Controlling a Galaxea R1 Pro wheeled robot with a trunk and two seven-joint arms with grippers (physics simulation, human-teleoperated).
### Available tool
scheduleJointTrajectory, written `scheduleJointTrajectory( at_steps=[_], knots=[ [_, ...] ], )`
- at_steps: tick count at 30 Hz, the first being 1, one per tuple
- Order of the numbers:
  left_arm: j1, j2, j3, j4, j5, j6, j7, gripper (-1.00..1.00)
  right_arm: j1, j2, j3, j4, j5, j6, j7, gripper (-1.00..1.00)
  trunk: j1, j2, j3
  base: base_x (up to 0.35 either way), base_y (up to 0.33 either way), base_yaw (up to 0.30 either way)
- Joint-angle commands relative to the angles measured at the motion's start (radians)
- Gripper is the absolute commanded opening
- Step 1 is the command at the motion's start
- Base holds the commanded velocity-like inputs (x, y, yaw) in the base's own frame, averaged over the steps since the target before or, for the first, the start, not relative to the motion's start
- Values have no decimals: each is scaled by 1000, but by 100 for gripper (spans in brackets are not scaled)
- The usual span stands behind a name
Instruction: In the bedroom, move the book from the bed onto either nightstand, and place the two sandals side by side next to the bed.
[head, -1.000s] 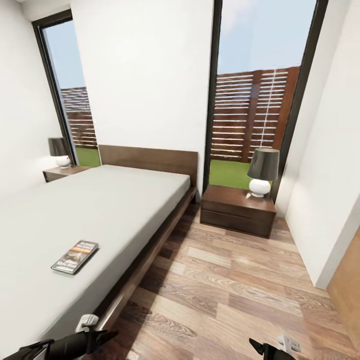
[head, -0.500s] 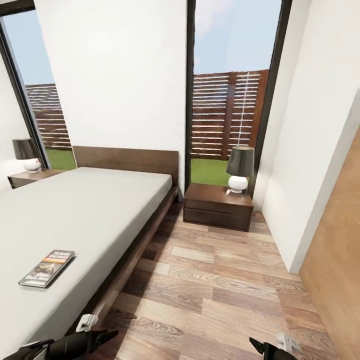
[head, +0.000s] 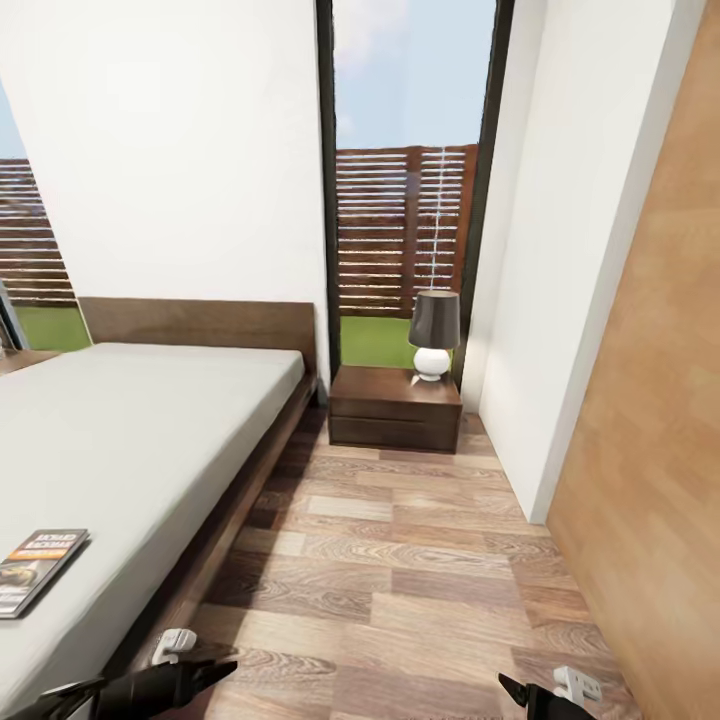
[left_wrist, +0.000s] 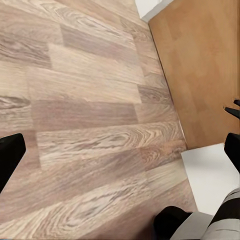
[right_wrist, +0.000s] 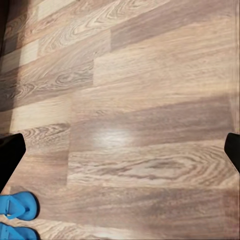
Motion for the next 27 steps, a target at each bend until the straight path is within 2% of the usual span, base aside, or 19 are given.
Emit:
scheduleJointTrajectory(
  at_steps=[1, 27],
  knots=[
    [-1, 1, -8, -1, 9, 2, -3, 100, -1, 0, -8, 2, 6, -3, 4, 100, 0, 0, -1, 0, 0, -283],
    [0, 1, -8, -1, 8, 2, -3, 100, -1, 0, -8, 0, 6, -3, 4, 100, 0, 0, -1, 0, 0, -283]
  ],
)
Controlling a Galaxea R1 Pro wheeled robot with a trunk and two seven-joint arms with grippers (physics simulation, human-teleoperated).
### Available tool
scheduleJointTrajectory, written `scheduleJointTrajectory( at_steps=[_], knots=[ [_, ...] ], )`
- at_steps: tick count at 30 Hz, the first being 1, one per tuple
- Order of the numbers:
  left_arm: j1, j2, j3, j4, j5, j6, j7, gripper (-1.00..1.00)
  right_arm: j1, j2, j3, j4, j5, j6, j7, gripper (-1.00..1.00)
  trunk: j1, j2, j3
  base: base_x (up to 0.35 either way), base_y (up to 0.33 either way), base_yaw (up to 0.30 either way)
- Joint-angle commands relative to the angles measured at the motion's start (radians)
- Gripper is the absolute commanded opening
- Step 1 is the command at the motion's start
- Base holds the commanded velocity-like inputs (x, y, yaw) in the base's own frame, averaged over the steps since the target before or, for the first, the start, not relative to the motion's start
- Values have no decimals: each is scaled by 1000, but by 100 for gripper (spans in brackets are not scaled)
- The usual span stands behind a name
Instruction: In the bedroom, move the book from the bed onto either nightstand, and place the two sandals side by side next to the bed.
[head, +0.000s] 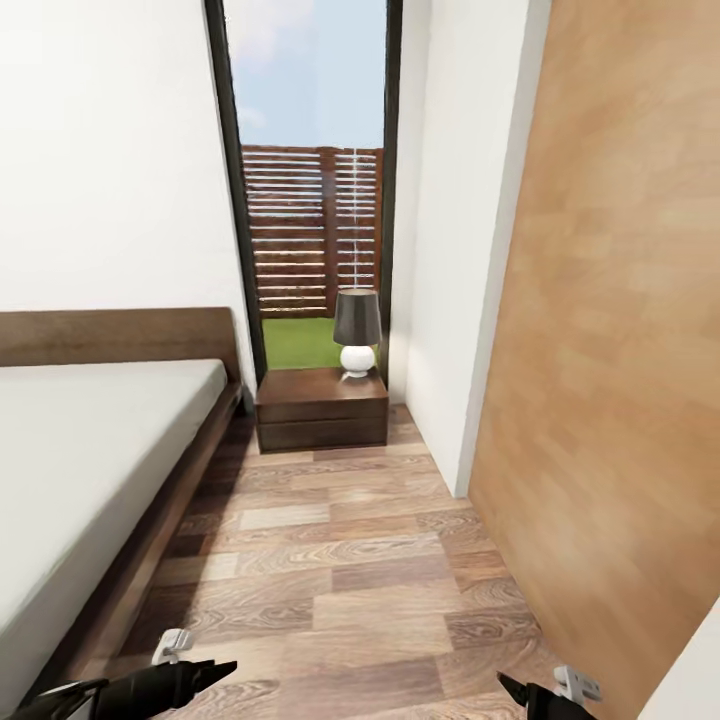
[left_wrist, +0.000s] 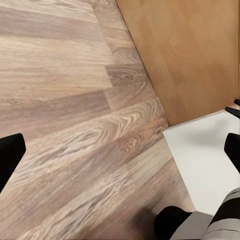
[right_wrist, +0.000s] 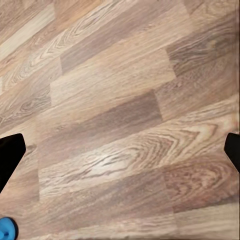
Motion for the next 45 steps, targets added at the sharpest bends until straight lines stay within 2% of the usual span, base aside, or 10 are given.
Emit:
scheduleJointTrajectory(
  at_steps=[1, 23, 43, 45],
  knots=[
    [0, 1, -8, -1, 9, 2, -3, 100, -1, 0, -8, 1, 6, -3, 4, 100, 0, 0, -1, 0, 0, -283],
    [0, 1, -8, -1, 9, 2, -4, 100, -1, 0, -7, 2, 8, -2, 3, 100, 0, 0, -1, 0, 0, -278],
    [0, 1, -8, -1, 8, 2, -4, 100, -1, 0, -8, 3, 8, -3, 3, 100, 0, 0, -1, 0, 0, -23],
    [0, 1, -8, -1, 8, 2, -4, 100, -1, 0, -8, 4, 8, -3, 3, 100, -8, 14, 5, 0, 0, 0]
  ],
)
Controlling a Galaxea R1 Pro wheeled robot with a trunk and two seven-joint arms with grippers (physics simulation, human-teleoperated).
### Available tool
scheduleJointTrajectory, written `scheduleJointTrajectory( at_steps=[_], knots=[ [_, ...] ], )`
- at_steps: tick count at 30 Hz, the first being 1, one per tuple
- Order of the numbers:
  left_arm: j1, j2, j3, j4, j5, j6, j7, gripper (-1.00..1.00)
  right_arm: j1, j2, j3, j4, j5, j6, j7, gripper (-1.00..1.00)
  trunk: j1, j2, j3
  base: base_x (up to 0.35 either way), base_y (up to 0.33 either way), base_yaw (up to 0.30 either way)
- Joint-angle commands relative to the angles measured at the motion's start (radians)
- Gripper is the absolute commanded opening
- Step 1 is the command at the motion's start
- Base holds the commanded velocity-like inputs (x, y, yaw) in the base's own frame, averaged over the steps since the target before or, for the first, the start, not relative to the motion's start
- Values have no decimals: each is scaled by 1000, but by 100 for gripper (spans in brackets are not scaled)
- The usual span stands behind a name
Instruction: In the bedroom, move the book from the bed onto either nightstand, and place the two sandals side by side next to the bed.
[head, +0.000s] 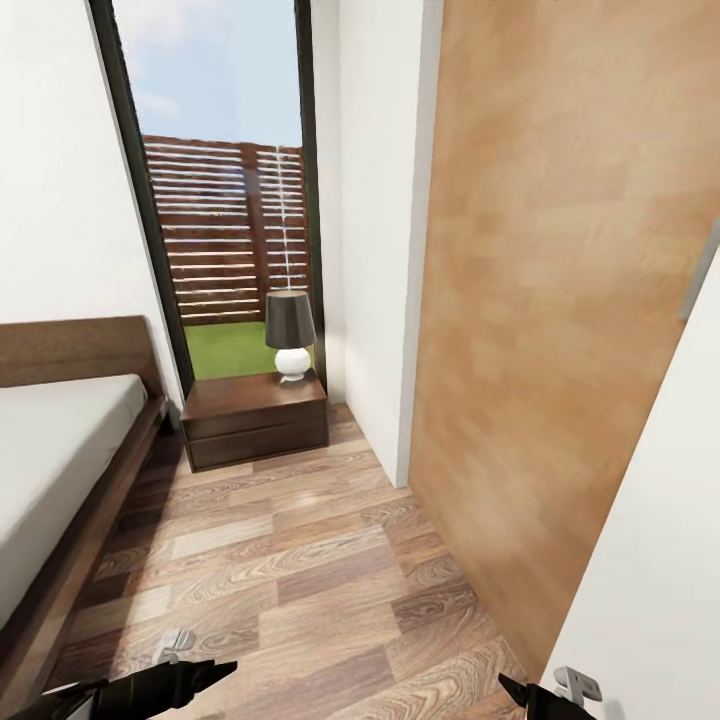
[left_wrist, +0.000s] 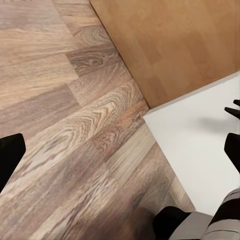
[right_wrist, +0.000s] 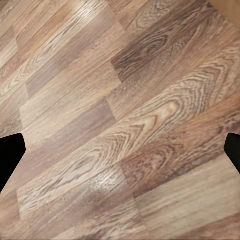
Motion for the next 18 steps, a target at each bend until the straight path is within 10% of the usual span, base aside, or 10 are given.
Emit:
scheduleJointTrajectory(
  at_steps=[1, 18],
  knots=[
    [-1, 0, -9, 0, 8, 2, -3, 100, -1, 0, -8, 2, 6, -3, 4, 100, -4, 7, 2, 0, 0, 0],
    [0, 0, -9, -1, 8, 2, -3, 100, -1, 0, -7, 2, 6, -3, 4, 100, -69, 126, 55, 0, 0, 0]
  ],
)
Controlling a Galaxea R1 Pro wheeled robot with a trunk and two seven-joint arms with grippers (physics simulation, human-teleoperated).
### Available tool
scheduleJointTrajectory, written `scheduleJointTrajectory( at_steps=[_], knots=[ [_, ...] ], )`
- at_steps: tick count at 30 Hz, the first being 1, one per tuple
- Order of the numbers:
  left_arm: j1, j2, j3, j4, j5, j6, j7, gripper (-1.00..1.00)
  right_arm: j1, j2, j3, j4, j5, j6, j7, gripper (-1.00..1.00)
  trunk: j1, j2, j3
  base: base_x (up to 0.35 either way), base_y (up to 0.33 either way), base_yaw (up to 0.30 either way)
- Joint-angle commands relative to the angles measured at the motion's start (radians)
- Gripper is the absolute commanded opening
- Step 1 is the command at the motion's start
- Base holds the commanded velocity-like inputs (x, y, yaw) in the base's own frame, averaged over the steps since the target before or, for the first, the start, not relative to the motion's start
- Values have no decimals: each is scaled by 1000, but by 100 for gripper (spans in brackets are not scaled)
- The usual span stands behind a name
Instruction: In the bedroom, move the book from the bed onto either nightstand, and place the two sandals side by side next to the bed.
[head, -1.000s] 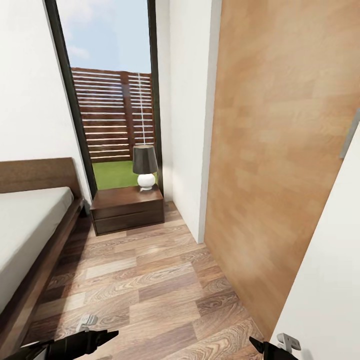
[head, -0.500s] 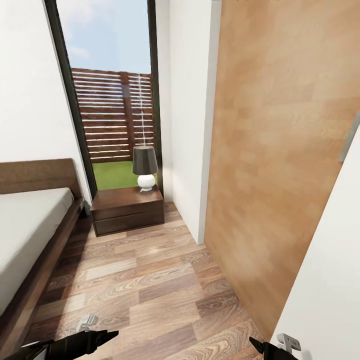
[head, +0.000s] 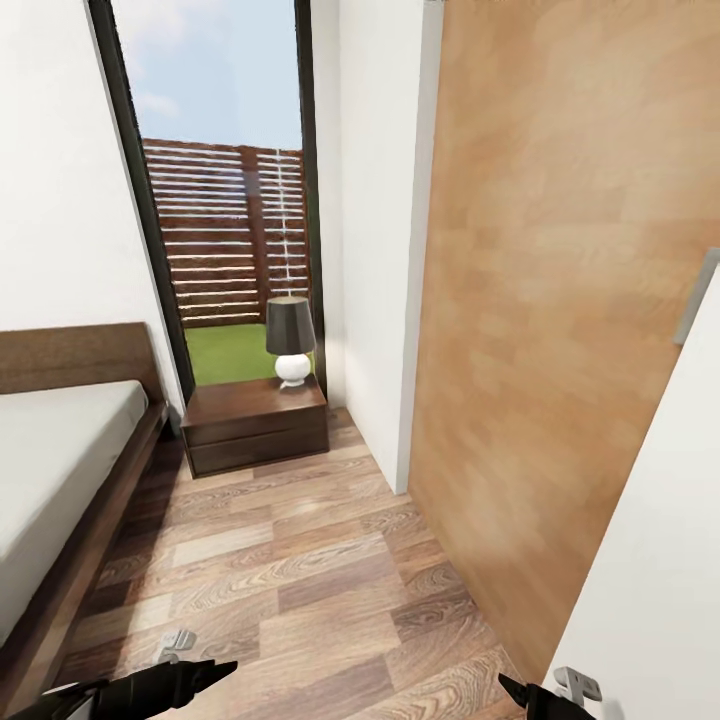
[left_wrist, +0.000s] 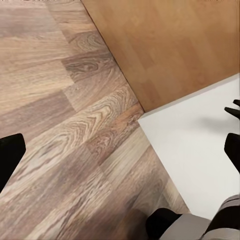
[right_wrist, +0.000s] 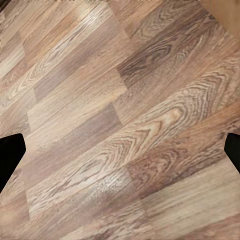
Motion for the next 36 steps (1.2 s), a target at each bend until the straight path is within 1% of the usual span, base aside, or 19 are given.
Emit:
scheduleJointTrajectory(
  at_steps=[1, 13, 14, 16, 17, 18, 19, 20, 21, 22, 23, 24, 25, 26, 27, 29, 31, 36],
  knots=[
    [0, 0, -9, 0, 8, 2, -3, 100, -1, 0, -8, 2, 6, -3, 4, 100, -4, 7, 2, 0, 0, 0],
    [-1, 0, -9, 0, 10, 1, 1, 100, -1, 1, -7, 2, 6, -3, 3, 100, -50, 91, 40, 0, 0, 0],
    [0, 0, -9, 0, 10, 1, 22, 100, -1, 1, -7, 3, 7, -3, 3, 100, -54, 98, 43, 0, 0, 0],
    [-1, 0, -9, 0, 9, 1, 76, 100, -1, 1, -7, 3, 6, -3, 3, 100, -62, 112, 49, 0, 0, 0],
    [0, 0, -9, -1, 9, 1, 125, 100, -1, 1, -7, 3, 7, -3, 3, 100, -65, 119, 52, 0, 0, 0],
    [0, 0, -9, -1, 9, 1, 152, 100, -1, 1, -7, 3, 7, -3, 3, 100, -69, 126, 55, 0, 0, 0],
    [0, -3, -9, -1, 8, 1, 234, 100, -1, 1, -7, 3, 7, -4, 3, 100, -73, 133, 59, 0, 0, 0],
    [-1, -11, -9, -1, 8, 0, 287, 100, -1, 2, -7, 3, 7, -4, 3, 100, -77, 140, 62, 0, 0, 0],
    [-1, -16, -9, -1, 7, 0, 312, 100, -1, 2, -7, 3, 7, -3, 3, 100, -81, 147, 65, 0, 0, 0],
    [-1, -27, -9, -1, 7, 0, 359, 100, -1, 2, -7, 4, 7, -3, 3, 100, -85, 154, 68, 0, 0, 0],
    [-1, -32, -9, -1, 7, 0, 382, 100, -1, 2, -7, 5, 7, -3, 3, 100, -88, 161, 71, 0, 0, 0],
    [-1, -41, -9, -1, 7, 0, 428, 100, -1, 2, -7, 5, 7, -3, 3, 100, -92, 168, 74, 0, 0, 0],
    [-1, -45, -9, -1, 7, 0, 451, 100, 0, 2, -7, 5, 7, -3, 3, 100, -96, 175, 77, 0, 0, 0],
    [-1, -50, -9, -1, 7, 1, 498, 100, -1, 2, -7, 6, 7, -3, 3, 100, -100, 182, 81, 0, 0, 0],
    [0, -54, -8, 0, 8, 1, 600, 100, -1, 2, -7, 6, 7, -2, 3, 100, -104, 189, 84, 0, 0, 0],
    [8, -54, -8, 0, 8, 1, 644, 100, -1, 2, -7, 6, 8, -3, 3, 100, -111, 203, 90, 0, 0, 0],
    [28, -52, -8, 0, 7, 1, 689, 100, -1, 2, -7, 6, 8, -3, 3, 100, -119, 217, 96, 0, 0, 0],
    [50, -51, -9, 0, 6, 1, 767, 100, 0, 2, -7, 6, 8, -3, 3, 100, -138, 252, 112, 0, 0, 0]
  ],
)
